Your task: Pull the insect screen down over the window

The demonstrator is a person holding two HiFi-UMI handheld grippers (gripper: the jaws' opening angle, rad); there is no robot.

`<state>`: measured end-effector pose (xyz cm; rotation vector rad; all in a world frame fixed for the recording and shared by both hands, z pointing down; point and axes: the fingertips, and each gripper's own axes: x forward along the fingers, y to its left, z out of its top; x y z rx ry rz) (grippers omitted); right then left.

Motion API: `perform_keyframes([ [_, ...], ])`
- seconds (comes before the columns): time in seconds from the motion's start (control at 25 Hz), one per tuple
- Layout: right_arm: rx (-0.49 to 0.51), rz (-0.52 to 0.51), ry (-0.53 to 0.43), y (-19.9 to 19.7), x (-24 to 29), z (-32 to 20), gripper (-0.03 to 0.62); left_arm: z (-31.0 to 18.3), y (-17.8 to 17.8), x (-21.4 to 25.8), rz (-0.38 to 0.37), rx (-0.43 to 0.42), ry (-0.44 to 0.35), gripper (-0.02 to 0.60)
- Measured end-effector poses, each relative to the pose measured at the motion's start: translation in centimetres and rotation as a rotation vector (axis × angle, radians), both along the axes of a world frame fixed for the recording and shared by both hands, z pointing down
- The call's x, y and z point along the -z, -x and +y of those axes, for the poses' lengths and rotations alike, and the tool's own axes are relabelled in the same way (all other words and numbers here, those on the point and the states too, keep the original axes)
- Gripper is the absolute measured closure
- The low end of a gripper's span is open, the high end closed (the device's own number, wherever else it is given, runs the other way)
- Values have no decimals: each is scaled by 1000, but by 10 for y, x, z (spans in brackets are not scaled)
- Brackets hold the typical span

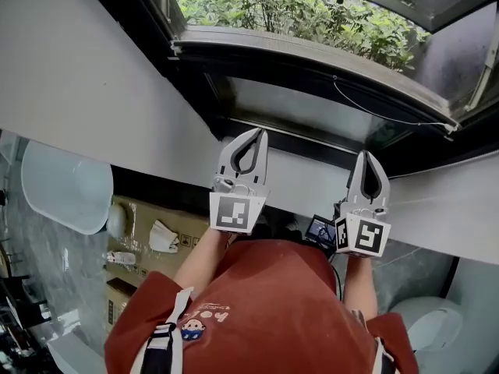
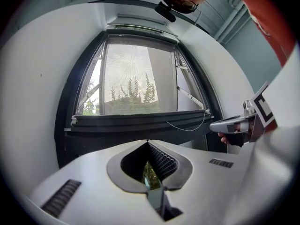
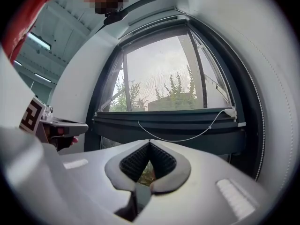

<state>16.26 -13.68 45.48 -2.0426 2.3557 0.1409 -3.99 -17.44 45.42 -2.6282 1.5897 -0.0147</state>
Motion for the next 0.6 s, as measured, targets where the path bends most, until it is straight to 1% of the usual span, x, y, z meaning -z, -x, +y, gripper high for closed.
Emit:
perform_keyframes([
  [0.08, 26, 10, 0, 3, 2, -1, 584, 1, -4, 2, 9, -39, 0, 575],
  [0.16, 42, 17, -11, 4, 6, -2, 585, 3, -9, 4, -8, -73, -16, 577],
  [0.24, 36, 27, -22, 1, 9, -1, 585, 4, -12, 6, -22, -76, -33, 577],
  [0.32, 28, 29, -26, -4, 11, 1, 585, 6, -13, 8, -19, -70, -41, 577],
  [0.6, 13, 57, -13, -14, 10, 5, 585, 6, -15, 9, -25, -68, -50, 577],
])
